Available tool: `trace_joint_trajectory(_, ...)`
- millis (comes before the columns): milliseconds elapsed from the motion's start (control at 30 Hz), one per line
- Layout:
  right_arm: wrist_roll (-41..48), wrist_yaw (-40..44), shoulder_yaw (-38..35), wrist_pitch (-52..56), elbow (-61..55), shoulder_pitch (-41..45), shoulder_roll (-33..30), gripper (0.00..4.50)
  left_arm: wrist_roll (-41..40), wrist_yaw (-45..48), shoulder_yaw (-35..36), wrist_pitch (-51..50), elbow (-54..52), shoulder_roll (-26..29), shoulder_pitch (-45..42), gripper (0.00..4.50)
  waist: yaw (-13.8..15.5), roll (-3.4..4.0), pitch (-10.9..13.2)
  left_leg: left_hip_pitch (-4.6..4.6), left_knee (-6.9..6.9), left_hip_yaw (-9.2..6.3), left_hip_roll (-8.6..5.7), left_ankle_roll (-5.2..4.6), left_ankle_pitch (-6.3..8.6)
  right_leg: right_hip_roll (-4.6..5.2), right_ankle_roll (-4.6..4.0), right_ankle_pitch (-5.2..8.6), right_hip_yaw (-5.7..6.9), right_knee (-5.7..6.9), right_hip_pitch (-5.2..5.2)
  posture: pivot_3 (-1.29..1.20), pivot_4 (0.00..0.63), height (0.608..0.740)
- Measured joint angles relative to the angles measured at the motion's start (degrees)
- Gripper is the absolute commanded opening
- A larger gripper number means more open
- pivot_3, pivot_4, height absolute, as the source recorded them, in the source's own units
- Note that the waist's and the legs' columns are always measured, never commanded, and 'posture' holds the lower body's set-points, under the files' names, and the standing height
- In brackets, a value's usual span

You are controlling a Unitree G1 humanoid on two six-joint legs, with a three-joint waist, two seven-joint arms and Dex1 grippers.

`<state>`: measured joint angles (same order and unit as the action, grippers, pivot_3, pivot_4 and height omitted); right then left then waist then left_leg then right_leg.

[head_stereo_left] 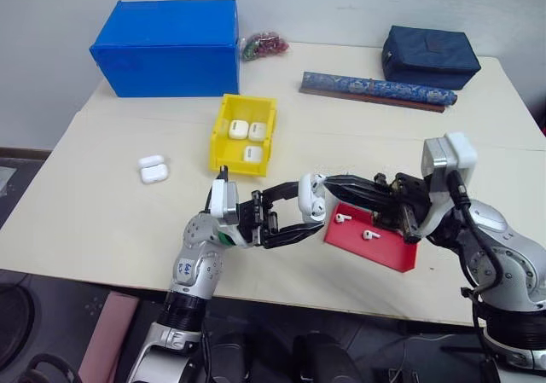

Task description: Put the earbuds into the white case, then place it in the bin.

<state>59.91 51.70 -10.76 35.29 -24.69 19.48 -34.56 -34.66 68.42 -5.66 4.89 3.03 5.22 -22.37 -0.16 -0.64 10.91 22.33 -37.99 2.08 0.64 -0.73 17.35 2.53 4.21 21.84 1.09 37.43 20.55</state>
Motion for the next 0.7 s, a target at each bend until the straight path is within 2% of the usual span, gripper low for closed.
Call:
trace_joint_trajectory(233,-3.1,-1.1,0.8,-0.4,0.7,3.5,-0.8,0.01,0.1,-0.1,-0.3,0.0,0.0,-0.1,0.0,2.77,-0.1,0.00,0.0,-0.02,0.00,0.00,0.00,0.01,-0.01,0.00,0.00,0.00,0.00,0.03,0.00,0.00,0.150,0.740)
trace_joint_trajectory(700,-4.8,1.1,3.6,-0.5,0.7,3.7,0.9,0.01,0.2,-0.4,-0.4,0.0,0.0,0.0,0.0,2.77,0.0,0.00,0.0,-0.01,0.00,0.00,0.00,0.00,0.00,0.00,0.00,0.00,0.00,0.02,0.00,0.00,0.150,0.740)
